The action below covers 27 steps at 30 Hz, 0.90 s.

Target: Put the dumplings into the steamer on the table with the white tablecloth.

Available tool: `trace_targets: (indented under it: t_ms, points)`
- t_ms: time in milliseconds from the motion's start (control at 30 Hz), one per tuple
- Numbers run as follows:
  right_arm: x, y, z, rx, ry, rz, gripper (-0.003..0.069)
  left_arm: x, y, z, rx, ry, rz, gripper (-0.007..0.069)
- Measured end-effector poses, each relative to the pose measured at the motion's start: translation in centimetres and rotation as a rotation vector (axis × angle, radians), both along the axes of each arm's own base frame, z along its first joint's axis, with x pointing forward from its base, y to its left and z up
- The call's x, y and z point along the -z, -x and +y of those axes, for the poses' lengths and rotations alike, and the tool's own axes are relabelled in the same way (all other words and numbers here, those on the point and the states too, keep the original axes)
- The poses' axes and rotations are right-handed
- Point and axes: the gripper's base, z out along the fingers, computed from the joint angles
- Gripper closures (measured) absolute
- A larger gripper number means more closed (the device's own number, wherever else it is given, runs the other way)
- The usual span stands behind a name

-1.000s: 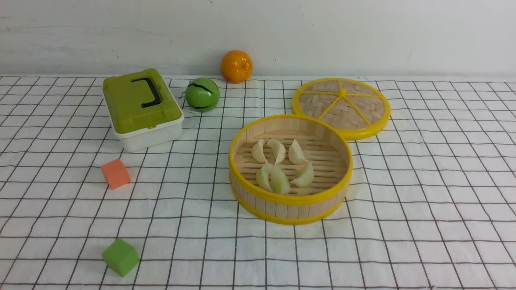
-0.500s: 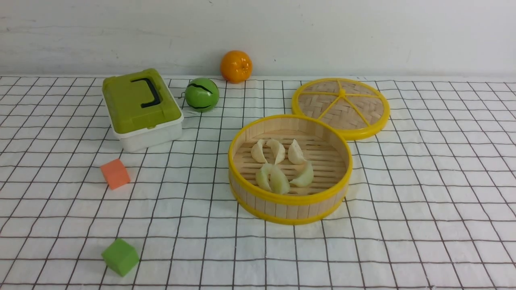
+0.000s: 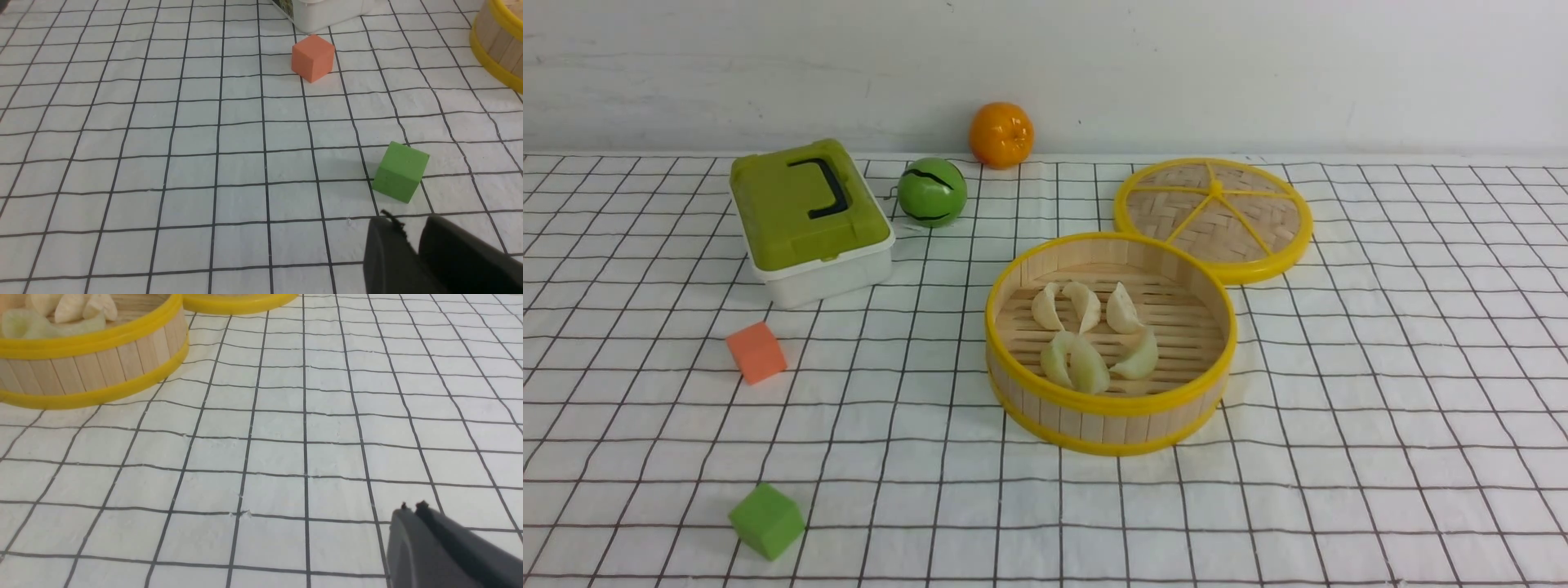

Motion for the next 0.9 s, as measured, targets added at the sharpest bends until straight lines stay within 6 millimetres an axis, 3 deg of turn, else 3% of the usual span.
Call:
trace_targets:
  t_ms: [467, 667, 800, 900]
  points:
    - [0.0, 0.0, 0.0, 0.0, 0.0, 0.0, 0.0677, 0.0, 0.1, 0.0, -0.003, 0.002, -0.004, 0.0486]
    - [0.0, 0.0, 0.0, -0.001, 0.0, 0.0, 0.0673, -0.3, 1.5, 0.8, -0.084, 0.053, -0.145, 0.048]
    - [0.0, 0.0, 0.0, -0.001, 0.0, -0.001, 0.0671, 1.2, 1.1, 0.4, -0.146, 0.063, -0.2, 0.048]
    - [0.0, 0.0, 0.0, -0.001, 0.0, -0.001, 0.0666, 2.8, 0.5, -0.3, -0.164, 0.183, -0.214, 0.048]
